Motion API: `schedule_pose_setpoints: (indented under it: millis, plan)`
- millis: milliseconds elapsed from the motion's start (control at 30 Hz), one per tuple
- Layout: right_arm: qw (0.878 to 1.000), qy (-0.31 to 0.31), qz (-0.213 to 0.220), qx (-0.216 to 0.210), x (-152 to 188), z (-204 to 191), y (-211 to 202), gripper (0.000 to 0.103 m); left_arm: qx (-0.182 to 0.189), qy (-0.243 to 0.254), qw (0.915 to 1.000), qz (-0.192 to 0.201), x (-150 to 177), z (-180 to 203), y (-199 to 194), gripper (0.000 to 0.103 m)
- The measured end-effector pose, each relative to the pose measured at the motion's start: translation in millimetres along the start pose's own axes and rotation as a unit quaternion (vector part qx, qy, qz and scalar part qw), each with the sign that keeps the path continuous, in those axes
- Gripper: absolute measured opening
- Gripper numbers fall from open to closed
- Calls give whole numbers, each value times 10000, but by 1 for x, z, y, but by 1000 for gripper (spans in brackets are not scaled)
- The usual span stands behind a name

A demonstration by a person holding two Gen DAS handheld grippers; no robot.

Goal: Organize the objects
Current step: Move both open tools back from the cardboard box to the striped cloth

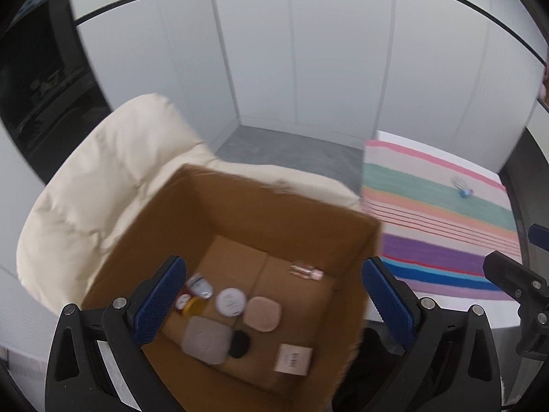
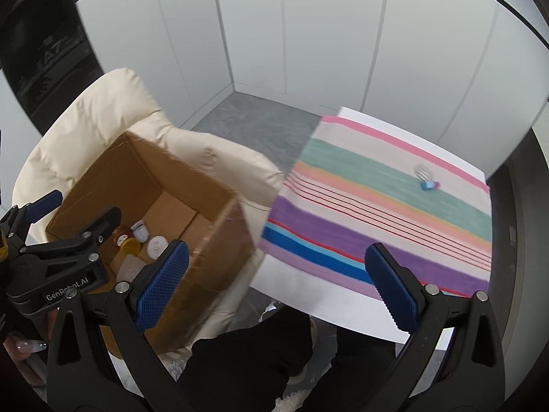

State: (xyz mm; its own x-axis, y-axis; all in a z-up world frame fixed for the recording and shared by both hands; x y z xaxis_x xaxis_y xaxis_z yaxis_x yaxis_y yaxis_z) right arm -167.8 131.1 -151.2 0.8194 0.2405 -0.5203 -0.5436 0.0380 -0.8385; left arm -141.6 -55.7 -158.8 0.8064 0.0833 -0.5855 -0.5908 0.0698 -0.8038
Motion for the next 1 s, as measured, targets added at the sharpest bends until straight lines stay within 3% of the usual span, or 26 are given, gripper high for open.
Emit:
schedule_pose_setpoints:
  millis: [600,1000]
  plan:
    - [9875,1346,-268,778,38,178,14,103,927,979,9907,-169,-27,155,45,103]
    - [9777,1780,-480,1006,67,240,33,103,1268,902,9859,-617,-33,196,81,103]
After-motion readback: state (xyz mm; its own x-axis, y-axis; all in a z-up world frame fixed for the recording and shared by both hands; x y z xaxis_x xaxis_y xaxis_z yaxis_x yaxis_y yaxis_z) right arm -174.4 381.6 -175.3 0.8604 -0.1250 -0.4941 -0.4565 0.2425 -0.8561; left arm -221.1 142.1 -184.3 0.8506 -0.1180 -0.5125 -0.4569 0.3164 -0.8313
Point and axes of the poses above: each gripper's, at about its wrist camera, not at the fingertips, and y roughly the way its jaws point, z to its right, x to its underside, the point moved 7 cm from there along y, roughly the way its jaws point, and after that the axes turned 14 degrees about x, right-handed, at the moved point
